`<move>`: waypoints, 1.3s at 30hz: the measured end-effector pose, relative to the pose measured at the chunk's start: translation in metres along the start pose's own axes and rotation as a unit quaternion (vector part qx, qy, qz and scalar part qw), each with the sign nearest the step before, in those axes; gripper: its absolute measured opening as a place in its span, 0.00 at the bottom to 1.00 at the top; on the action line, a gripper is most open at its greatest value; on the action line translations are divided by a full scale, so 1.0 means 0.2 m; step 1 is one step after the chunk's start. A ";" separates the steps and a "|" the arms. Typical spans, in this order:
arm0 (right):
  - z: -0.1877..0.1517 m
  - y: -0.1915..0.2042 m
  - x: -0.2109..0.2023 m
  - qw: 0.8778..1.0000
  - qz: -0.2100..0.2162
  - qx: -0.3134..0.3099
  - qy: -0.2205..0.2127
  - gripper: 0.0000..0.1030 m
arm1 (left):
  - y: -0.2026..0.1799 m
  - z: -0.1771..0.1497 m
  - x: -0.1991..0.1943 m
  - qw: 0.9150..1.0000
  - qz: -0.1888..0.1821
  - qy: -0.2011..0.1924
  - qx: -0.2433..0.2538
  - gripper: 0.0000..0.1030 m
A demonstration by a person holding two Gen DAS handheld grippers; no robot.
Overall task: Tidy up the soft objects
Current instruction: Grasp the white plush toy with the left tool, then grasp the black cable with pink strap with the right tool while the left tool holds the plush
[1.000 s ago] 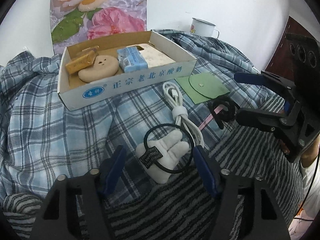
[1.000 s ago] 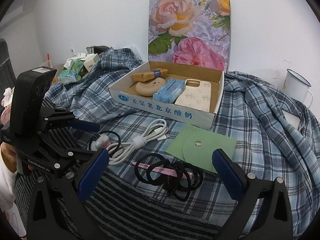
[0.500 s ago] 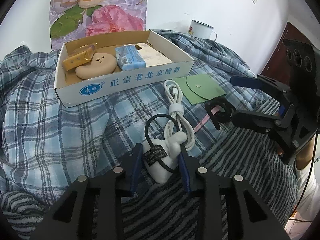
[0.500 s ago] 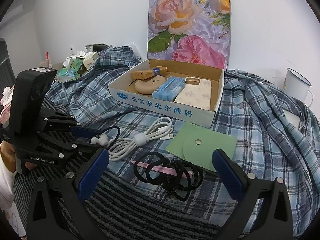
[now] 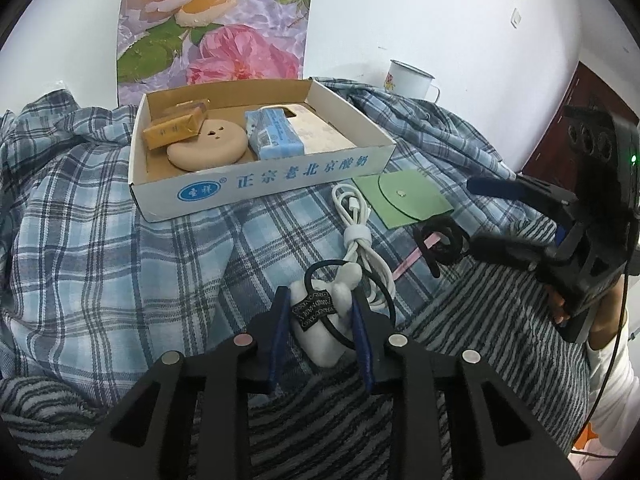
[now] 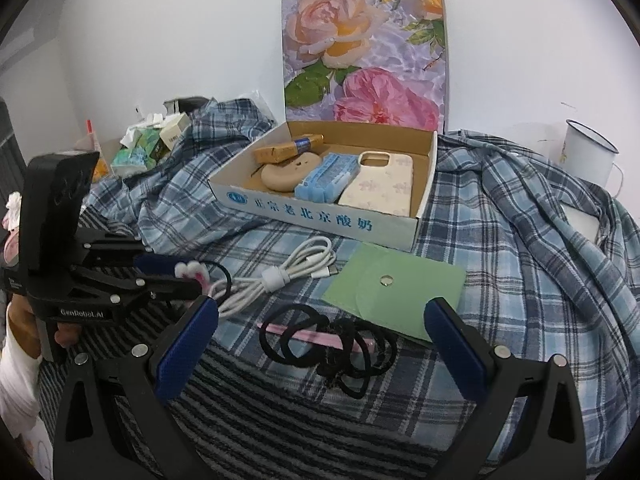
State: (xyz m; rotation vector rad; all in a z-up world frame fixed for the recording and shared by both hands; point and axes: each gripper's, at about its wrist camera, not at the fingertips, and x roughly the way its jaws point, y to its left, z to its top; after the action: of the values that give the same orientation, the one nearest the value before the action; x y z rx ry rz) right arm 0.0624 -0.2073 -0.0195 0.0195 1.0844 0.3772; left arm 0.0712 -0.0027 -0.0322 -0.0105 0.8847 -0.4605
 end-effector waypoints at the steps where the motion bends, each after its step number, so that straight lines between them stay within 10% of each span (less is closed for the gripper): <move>1: 0.00 0.00 0.01 1.000 -0.005 -0.004 0.010 1.00 | 0.00 0.00 -0.01 1.000 0.000 -0.003 -0.001 0.30; 13: -0.06 0.02 0.23 0.992 -0.042 -0.026 0.115 0.98 | 0.00 0.00 -0.03 1.000 0.002 -0.013 0.001 0.30; 24: -0.05 0.00 0.19 0.995 -0.028 -0.013 0.090 0.36 | 0.00 0.00 -0.03 1.000 0.001 -0.013 0.001 0.30; 39: -0.03 0.04 0.05 0.999 -0.031 -0.033 0.015 0.17 | 0.01 0.00 -0.06 1.000 0.000 -0.028 -0.003 0.30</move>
State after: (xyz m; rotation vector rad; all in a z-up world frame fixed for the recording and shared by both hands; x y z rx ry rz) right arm 0.0596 -0.1970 -0.0290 -0.0775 1.0988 0.3586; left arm 0.0657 0.0030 -0.0236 -0.0298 0.8303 -0.4558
